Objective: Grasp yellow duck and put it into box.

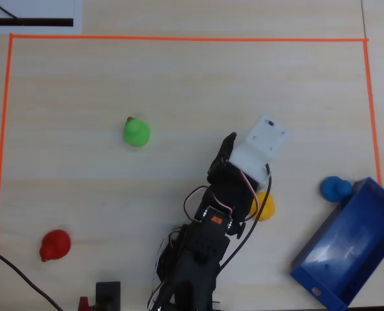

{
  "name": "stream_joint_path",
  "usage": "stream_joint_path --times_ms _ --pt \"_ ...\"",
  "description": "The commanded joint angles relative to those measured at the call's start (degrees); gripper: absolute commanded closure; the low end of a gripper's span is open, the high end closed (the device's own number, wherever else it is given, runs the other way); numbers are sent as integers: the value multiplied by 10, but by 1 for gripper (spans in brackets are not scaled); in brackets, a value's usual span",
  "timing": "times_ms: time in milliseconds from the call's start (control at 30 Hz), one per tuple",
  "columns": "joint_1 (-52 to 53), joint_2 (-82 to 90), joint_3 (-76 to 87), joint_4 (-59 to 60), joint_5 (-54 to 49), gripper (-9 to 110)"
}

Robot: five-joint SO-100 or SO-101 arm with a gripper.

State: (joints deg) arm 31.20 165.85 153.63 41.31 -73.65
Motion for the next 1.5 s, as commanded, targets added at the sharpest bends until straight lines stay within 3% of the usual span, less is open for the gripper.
stream_joint_path --times_ms 0,100,200,567,833,1067,1467 --pt "58 -101 -171 83 18 82" --pt "114 -161 -273 185 33 66" --pt "163 -198 -337 265 -11 61" --pt "299 -290 -332 308 -50 62" --pt "357 -338 -287 299 -45 60" --pt "391 -330 -195 210 -82 56" --pt "405 -349 -118 162 -130 54"
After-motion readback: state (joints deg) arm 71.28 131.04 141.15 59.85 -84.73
